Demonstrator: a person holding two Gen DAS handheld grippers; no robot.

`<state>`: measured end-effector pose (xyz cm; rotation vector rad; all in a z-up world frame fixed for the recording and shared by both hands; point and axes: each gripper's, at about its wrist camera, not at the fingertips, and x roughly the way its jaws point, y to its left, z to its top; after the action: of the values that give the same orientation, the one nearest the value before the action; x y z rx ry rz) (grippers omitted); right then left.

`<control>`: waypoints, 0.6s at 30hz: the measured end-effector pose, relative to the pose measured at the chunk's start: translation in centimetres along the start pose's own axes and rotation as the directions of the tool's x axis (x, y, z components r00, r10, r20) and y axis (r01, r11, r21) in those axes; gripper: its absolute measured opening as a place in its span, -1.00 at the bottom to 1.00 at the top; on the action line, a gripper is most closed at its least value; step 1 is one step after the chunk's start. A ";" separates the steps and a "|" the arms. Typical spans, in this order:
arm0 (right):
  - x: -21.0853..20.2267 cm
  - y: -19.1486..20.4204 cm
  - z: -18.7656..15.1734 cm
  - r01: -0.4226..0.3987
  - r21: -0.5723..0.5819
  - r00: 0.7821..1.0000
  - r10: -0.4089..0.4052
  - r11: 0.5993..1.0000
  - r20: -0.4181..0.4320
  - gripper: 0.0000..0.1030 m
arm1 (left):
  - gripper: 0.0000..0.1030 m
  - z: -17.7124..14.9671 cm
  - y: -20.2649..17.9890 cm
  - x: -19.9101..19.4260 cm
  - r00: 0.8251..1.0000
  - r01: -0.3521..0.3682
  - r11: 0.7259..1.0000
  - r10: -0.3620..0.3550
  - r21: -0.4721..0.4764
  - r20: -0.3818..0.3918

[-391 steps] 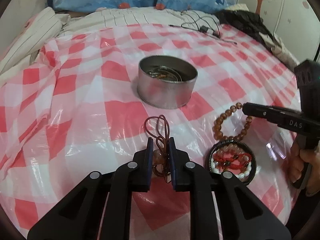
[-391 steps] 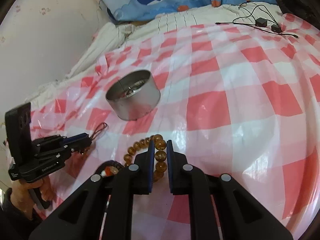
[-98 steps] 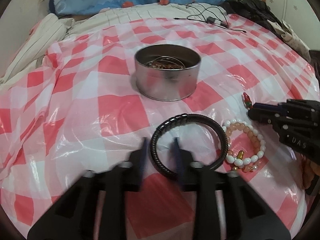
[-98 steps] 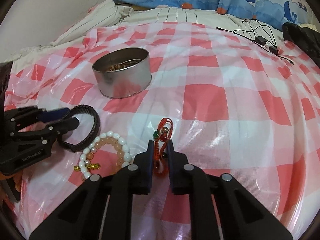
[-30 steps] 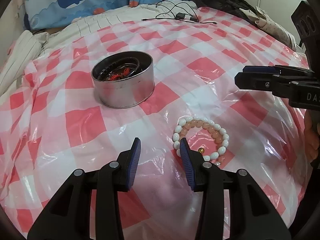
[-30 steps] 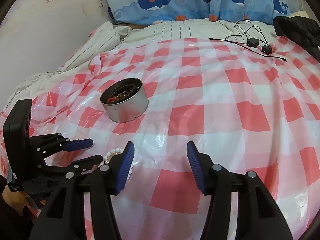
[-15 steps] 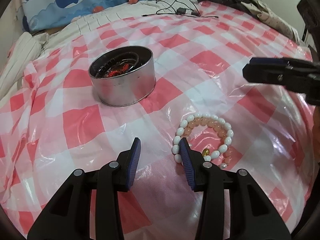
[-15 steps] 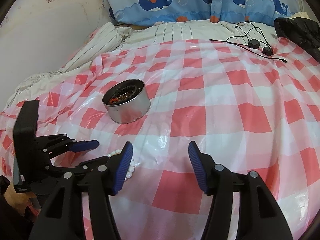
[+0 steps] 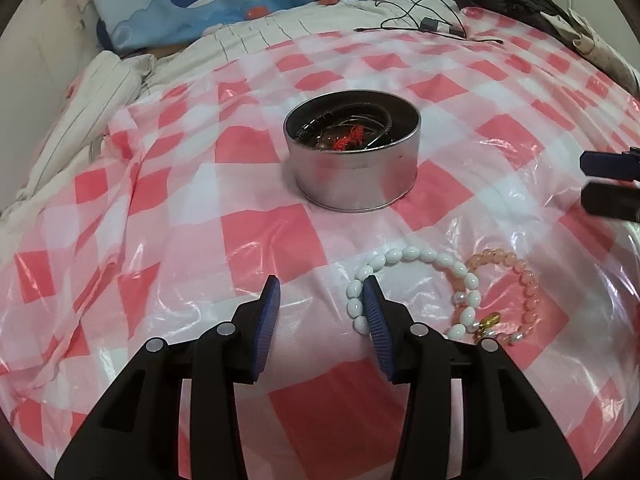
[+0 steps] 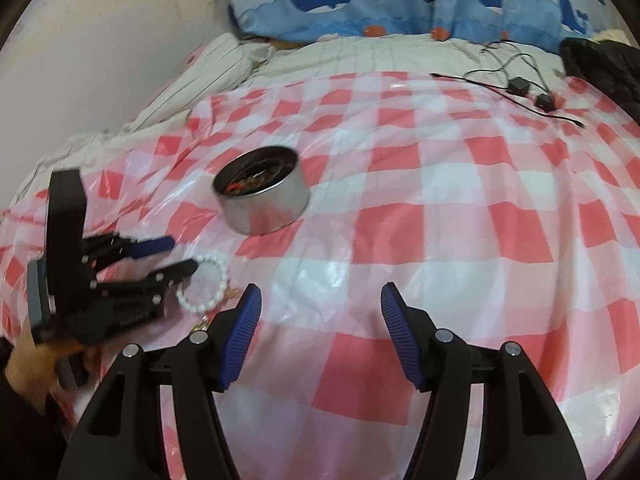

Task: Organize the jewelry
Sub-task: 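Grasp the white bead bracelet with the left tool while the right tool grasps the peach bracelet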

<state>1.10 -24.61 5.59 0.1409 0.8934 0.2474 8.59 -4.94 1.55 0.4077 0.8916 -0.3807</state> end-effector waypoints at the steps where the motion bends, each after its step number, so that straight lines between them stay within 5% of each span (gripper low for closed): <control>1: 0.2 0.4 -0.1 -0.012 -0.013 1.000 0.012 1.000 -0.007 0.17 | -0.19 0.0 0.0 0.1 1.000 0.002 1.000 -0.002 0.003 -0.001; 8: 3.5 4.4 -0.1 -0.020 -0.150 0.998 0.012 0.988 -0.059 0.17 | -0.31 -0.1 -1.0 0.3 1.000 0.025 0.998 -0.025 0.049 -0.010; 10: 5.2 5.6 -0.4 -0.004 -0.207 0.995 -0.017 0.978 -0.101 -0.05 | -0.36 -0.1 -0.8 0.4 0.999 0.041 0.998 -0.040 0.046 -0.014; 11: 6.1 6.1 -0.7 0.010 -0.240 0.990 -0.042 0.971 -0.131 -0.41 | -0.42 -0.1 -0.9 0.4 0.999 0.046 0.998 -0.046 0.047 -0.015; 14: 6.5 6.9 -1.2 0.053 -0.312 0.986 -0.099 0.948 -0.135 -0.84 | -0.87 -0.2 -1.4 0.5 0.998 0.062 0.995 -0.060 0.075 -0.029; 18: 5.3 3.6 -0.5 0.038 -0.183 0.991 -0.060 0.982 -0.118 -0.84 | -0.88 -0.2 -1.3 0.0 0.996 0.089 0.993 -0.087 0.081 -0.032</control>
<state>3.36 -19.65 2.10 -0.0649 0.9907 0.2921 7.82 -6.01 1.23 0.4519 0.9255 -0.4951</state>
